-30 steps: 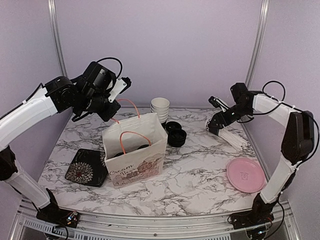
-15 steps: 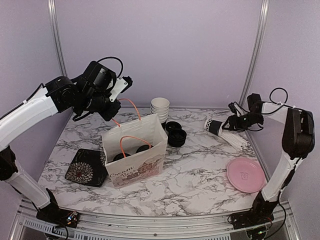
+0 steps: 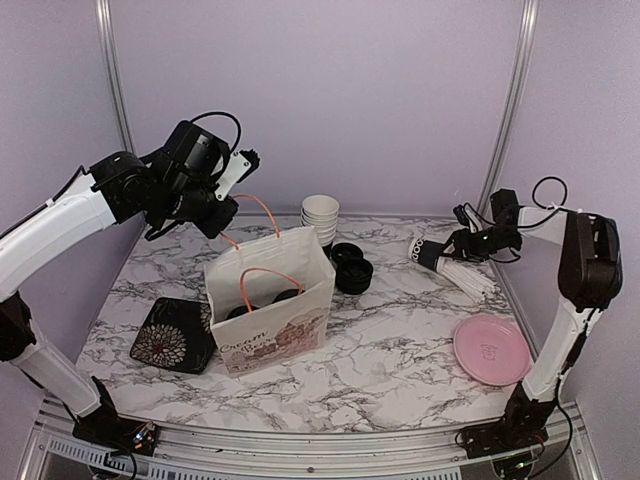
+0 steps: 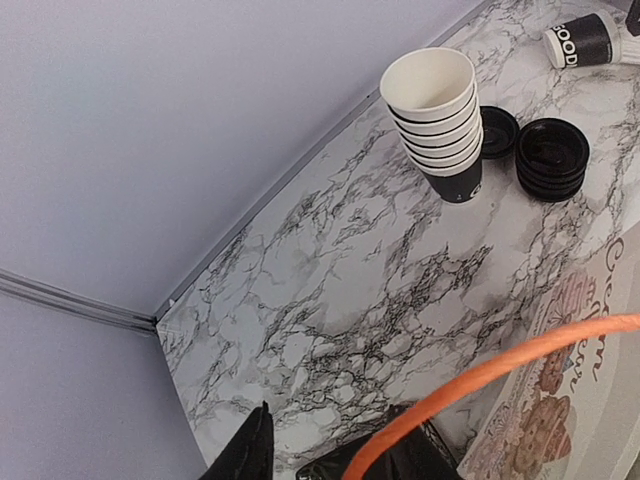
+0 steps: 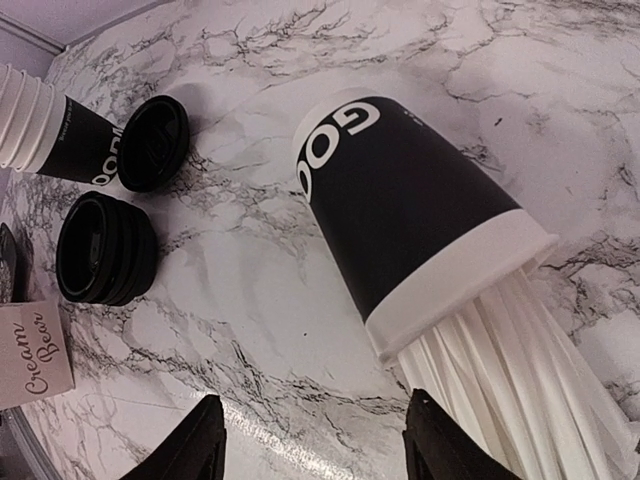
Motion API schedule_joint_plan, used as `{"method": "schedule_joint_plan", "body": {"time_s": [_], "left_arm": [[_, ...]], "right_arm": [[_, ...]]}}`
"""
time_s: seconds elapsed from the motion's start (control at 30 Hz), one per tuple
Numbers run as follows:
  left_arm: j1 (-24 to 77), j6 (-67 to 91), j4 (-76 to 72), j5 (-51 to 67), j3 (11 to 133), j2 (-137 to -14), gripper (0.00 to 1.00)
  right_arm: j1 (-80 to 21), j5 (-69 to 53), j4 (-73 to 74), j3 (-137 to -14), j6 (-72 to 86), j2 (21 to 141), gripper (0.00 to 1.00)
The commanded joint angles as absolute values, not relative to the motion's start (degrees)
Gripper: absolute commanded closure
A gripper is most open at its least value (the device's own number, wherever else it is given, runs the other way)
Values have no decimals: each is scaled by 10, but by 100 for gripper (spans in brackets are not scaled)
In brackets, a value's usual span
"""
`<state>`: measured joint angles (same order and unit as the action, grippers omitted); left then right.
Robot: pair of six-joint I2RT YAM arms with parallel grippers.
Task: Pack the takeout coffee
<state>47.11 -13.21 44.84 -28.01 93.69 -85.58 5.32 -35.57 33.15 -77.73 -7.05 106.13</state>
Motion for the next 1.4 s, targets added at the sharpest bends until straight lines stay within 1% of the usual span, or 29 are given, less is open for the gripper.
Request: {"method": "schedule_joint_plan", "body": {"time_s": [0.0,0.07,0.13,0.33,0.43,0.63,1.0,1.37], "left_arm": [[466,-141,441,-252,942,-859,71],[466,-145,442,-201,941,-855,88],[466,-145,440,-144,940,-851,100],[468,-149,440,-39,942,-860,100],[475,-143,436,-8,949,-864,100],[479,-156,392,-40,944,-870,100],[479,-204,333,-83,977,-931,100],[479,-214,296,-75,995,-949,100]], "right_arm": [[54,-371,315,-799,-63,1067,41],[54,-371,316,-797,-65,1064,41],[55,-371,318,-797,-67,1061,41],[55,-372,318,-796,-67,1057,41],[55,-370,318,-794,-68,1054,41],[56,-368,318,-792,-70,1051,41],[57,-372,318,-789,-71,1052,41],[59,-376,316,-786,-72,1056,41]]}}
